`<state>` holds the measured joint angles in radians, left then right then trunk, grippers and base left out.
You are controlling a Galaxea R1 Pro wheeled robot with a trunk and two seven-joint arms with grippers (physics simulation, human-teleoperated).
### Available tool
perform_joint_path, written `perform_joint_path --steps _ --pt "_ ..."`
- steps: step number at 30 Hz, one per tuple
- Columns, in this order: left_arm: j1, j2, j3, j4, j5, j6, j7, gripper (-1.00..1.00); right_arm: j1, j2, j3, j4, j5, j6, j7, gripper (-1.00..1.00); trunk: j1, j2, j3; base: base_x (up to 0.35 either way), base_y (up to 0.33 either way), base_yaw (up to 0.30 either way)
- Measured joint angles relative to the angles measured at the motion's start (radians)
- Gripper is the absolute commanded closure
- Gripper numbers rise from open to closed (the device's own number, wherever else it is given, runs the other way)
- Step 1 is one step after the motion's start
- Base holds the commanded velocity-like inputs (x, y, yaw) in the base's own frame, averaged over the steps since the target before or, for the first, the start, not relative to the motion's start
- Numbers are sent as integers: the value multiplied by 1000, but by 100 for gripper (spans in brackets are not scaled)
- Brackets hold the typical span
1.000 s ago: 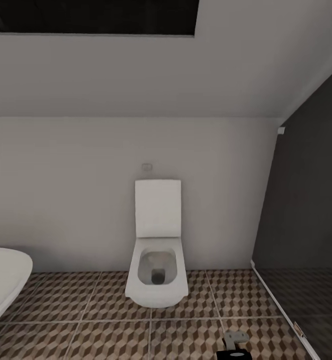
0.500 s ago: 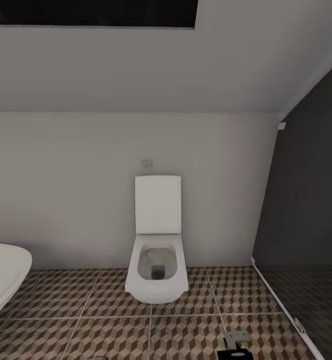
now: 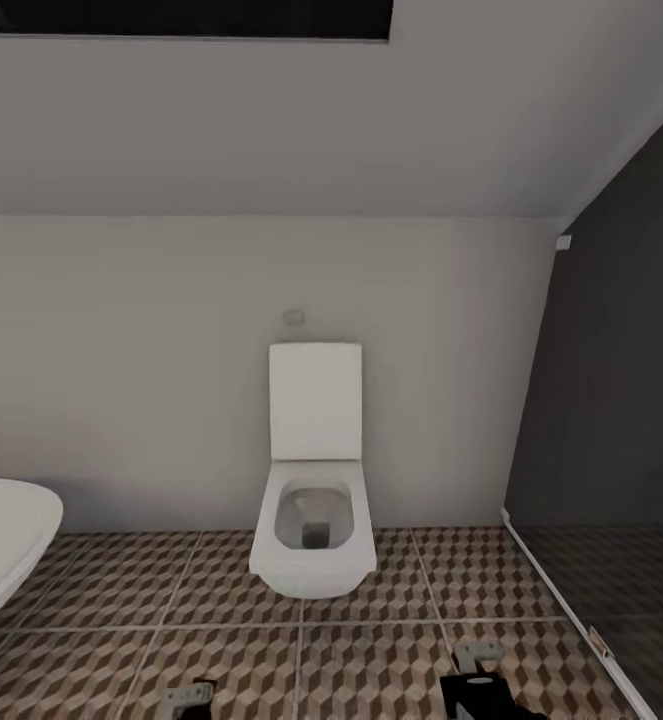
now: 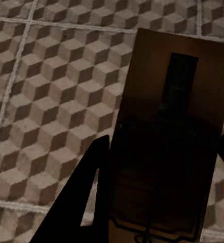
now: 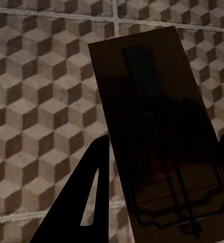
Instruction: Take the four mousetraps from the cabinet in the bathroom and place them on the bathroom floor. Make sure all four end up on the same floor surface, and ensure that at least two of them are either under or directly next to the same bathroom sink.
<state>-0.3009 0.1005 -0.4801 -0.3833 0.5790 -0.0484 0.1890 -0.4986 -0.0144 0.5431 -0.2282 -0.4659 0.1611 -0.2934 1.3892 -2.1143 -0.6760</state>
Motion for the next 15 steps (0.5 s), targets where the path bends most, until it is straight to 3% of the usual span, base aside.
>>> perform_joint_path --steps 15 --pt "-66 53 1 -9 4 29 13 100 -52 -13 -17 -51 2 50 -11 100 58 -105 -47 0 0 0"
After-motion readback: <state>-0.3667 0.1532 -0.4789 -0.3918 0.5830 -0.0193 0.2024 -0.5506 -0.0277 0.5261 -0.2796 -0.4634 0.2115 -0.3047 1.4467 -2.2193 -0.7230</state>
